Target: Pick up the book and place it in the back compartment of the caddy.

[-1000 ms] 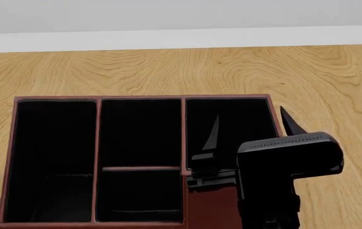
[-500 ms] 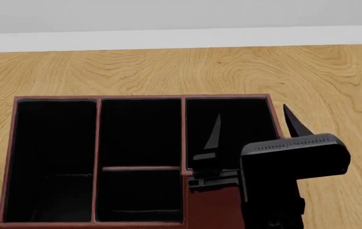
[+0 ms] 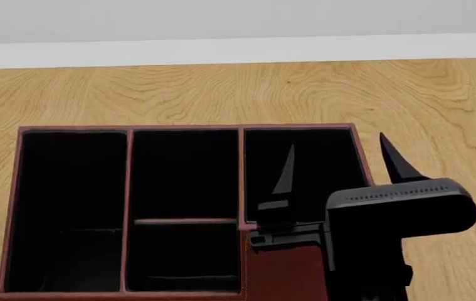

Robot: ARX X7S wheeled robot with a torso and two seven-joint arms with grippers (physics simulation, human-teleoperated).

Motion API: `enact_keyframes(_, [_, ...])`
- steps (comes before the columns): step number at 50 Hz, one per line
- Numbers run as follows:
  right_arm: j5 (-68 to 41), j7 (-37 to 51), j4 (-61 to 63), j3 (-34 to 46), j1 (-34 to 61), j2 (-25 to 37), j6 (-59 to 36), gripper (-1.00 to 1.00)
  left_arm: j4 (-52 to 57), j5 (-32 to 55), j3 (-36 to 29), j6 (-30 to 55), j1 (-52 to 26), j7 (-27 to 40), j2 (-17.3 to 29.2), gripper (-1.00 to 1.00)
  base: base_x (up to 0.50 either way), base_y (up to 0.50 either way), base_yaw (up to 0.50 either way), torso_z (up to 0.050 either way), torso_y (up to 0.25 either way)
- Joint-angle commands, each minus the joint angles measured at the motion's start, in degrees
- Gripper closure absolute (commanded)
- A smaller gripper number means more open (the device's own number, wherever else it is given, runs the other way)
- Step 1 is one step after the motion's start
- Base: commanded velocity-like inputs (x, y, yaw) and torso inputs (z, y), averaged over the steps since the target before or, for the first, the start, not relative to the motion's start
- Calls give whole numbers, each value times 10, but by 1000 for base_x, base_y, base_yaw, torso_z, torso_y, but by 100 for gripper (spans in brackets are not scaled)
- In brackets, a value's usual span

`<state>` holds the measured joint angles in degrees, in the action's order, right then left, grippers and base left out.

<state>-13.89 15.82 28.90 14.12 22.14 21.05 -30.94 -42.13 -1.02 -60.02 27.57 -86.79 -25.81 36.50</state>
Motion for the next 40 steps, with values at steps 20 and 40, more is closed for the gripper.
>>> enact_keyframes(20, [-15,-6,-1,-11,-3,4,29,-100,453,9,-2,150,-39,-86,72,100,0,0,0,0,1])
enact_keyframes(40, [-26,-1,31,-31,-19,20,30,-100,636,41,0,268,-72,-145,71,100,0,0,0,0,2])
